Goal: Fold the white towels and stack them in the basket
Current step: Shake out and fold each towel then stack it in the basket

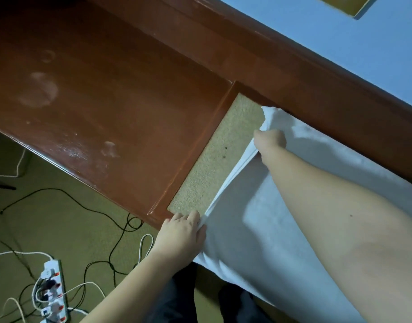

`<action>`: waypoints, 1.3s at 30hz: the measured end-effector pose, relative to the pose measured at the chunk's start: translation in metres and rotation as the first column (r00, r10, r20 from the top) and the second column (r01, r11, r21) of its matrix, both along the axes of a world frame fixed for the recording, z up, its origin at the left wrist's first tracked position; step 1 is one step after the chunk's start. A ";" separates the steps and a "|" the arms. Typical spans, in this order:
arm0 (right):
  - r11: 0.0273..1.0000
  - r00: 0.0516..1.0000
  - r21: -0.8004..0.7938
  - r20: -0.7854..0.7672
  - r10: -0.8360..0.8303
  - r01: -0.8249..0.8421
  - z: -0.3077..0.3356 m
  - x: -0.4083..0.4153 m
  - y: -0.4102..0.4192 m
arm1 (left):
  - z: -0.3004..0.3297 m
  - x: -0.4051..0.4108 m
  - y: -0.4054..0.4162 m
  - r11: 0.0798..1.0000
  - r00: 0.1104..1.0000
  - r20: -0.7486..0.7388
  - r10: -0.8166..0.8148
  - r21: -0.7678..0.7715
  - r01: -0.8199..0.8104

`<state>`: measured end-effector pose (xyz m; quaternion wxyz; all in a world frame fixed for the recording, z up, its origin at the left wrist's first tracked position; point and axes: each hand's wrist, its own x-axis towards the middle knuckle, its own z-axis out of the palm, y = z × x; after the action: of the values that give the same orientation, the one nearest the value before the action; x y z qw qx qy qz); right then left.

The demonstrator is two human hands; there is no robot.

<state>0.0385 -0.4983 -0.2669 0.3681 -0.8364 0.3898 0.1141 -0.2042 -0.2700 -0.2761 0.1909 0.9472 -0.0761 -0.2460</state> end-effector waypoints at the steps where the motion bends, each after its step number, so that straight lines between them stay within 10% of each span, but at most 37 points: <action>1: 0.991 0.994 0.086 0.041 -0.105 0.101 0.005 -0.005 -0.009 | 0.005 -0.004 -0.004 0.999 0.999 0.036 -0.022 -0.030 0.023; 9: 0.800 0.914 0.535 0.117 -0.388 0.271 0.044 -0.066 -0.137 | 0.028 -0.054 -0.094 0.973 0.949 0.306 -0.068 -0.190 0.131; 16: 0.920 0.934 0.358 0.246 -0.259 0.161 0.067 -0.115 -0.262 | 0.045 -0.125 -0.241 0.971 0.966 0.237 -0.099 -0.192 0.146; 21: 0.843 0.997 0.534 0.001 -0.075 0.063 0.059 -0.181 -0.313 | 0.049 -0.124 -0.321 0.967 0.963 -0.114 -0.245 -0.102 0.234; 27: 0.937 0.995 0.342 -0.089 -0.044 0.072 0.006 -0.280 -0.299 | 0.033 -0.026 -0.333 0.965 0.954 0.150 -0.260 0.007 0.261; 30: 0.961 0.991 0.264 -0.123 -0.056 0.087 -0.006 -0.323 -0.258 | 0.029 0.030 -0.351 0.828 0.799 0.220 -0.560 0.187 0.529; 34: 0.970 0.967 0.169 -0.214 -0.135 0.173 -0.013 -0.362 -0.204 | 0.018 0.086 -0.397 0.427 0.380 0.195 -0.904 0.425 0.798; 39: 0.946 0.944 0.229 -0.290 -0.157 0.228 -0.018 -0.405 -0.177 | 0.012 0.127 -0.449 0.011 -0.061 0.116 -0.991 0.543 0.840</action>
<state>-0.3664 -0.6755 -0.2853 0.4277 -0.7154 0.4981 0.2391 -0.0767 -0.7188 -0.2639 -0.2064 0.6699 -0.7093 -0.0743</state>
